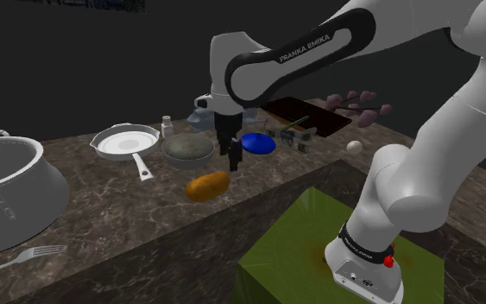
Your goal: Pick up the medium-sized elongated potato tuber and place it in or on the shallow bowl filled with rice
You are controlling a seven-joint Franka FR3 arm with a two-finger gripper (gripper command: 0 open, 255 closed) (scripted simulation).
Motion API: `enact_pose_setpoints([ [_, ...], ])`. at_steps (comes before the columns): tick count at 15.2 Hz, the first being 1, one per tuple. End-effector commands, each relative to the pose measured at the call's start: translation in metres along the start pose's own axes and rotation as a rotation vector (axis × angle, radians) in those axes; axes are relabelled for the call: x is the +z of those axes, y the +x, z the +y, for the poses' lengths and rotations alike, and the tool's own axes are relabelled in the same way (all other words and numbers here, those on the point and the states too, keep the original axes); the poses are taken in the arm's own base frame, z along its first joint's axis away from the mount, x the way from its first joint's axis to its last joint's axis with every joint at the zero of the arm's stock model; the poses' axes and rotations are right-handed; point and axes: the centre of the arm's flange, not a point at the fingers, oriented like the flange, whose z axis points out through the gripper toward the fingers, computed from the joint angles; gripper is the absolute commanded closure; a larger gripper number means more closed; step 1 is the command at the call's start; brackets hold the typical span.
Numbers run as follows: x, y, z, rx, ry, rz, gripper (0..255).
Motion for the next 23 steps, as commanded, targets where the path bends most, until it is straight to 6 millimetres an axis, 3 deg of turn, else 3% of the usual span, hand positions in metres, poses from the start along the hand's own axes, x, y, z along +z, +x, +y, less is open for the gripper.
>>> enact_pose_setpoints([
  [1,0.013,0.023,-0.006,-0.123,-0.017,0.000,0],
  [3,0.025,0.038,-0.014,-0.216,-0.029,-0.001,0],
  [10,0.062,0.038,-0.013,-0.216,-0.029,-0.001,0],
  [18,0.065,0.038,-0.013,-0.216,-0.029,-0.001,0],
  [19,0.065,0.038,-0.013,-0.216,-0.029,-0.001,255],
  [23,0.065,0.038,-0.013,-0.216,-0.029,-0.001,255],
])
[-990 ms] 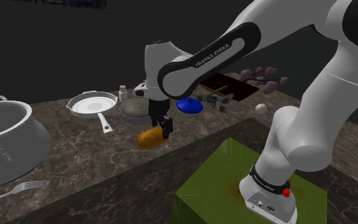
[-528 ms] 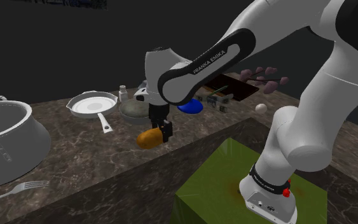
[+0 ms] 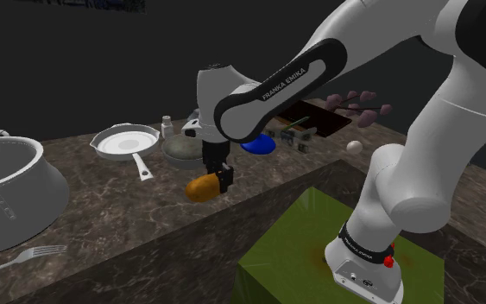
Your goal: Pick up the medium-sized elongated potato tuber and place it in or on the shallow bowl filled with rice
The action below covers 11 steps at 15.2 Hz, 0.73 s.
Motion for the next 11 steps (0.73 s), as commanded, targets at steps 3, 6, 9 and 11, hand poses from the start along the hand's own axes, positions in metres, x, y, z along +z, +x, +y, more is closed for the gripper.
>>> enact_pose_setpoints([
  [3,0.000,0.000,0.000,-0.001,0.001,0.000,255],
  [6,-0.005,0.000,-0.001,-0.001,0.001,0.000,255],
  [9,-0.021,-0.001,-0.001,-0.001,0.001,0.000,255],
  [11,-0.031,-0.001,-0.002,-0.001,0.001,0.000,255],
])
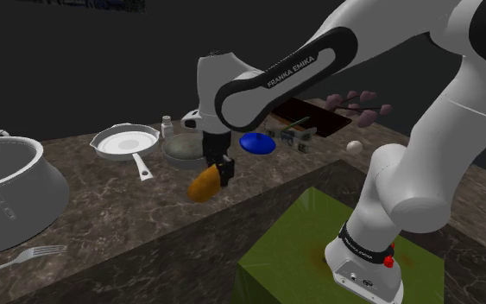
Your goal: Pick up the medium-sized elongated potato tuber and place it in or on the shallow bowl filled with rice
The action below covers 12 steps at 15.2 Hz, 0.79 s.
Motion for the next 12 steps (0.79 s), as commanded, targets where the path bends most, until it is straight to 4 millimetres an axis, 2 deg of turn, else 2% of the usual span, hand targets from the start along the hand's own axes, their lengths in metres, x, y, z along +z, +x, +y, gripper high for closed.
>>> enact_pose_setpoints([
  [1,-0.010,0.000,0.000,0.000,0.000,0.000,255],
  [12,-0.068,-0.003,-0.003,0.000,0.000,0.000,255],
])
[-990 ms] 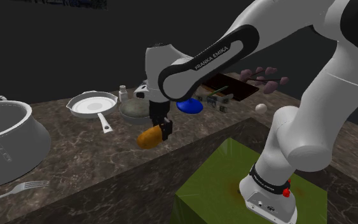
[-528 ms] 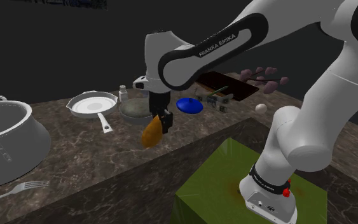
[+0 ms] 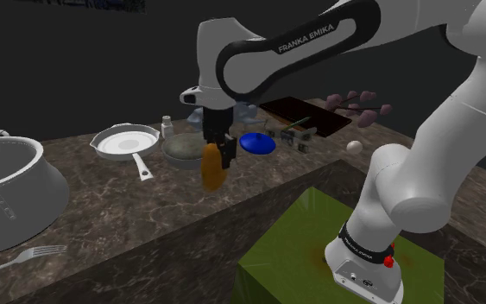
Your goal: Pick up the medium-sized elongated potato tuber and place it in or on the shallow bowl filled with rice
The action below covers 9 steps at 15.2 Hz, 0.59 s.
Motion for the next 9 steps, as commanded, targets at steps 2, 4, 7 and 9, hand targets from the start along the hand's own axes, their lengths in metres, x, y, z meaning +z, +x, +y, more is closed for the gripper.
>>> enact_pose_setpoints([
  [2,-0.015,0.001,-0.002,0.000,0.000,0.000,255],
  [4,-0.026,0.000,-0.002,0.000,0.000,0.000,255],
  [7,-0.042,-0.001,-0.003,0.000,0.000,0.000,255],
  [9,-0.052,-0.001,-0.004,0.000,0.000,0.000,255],
])
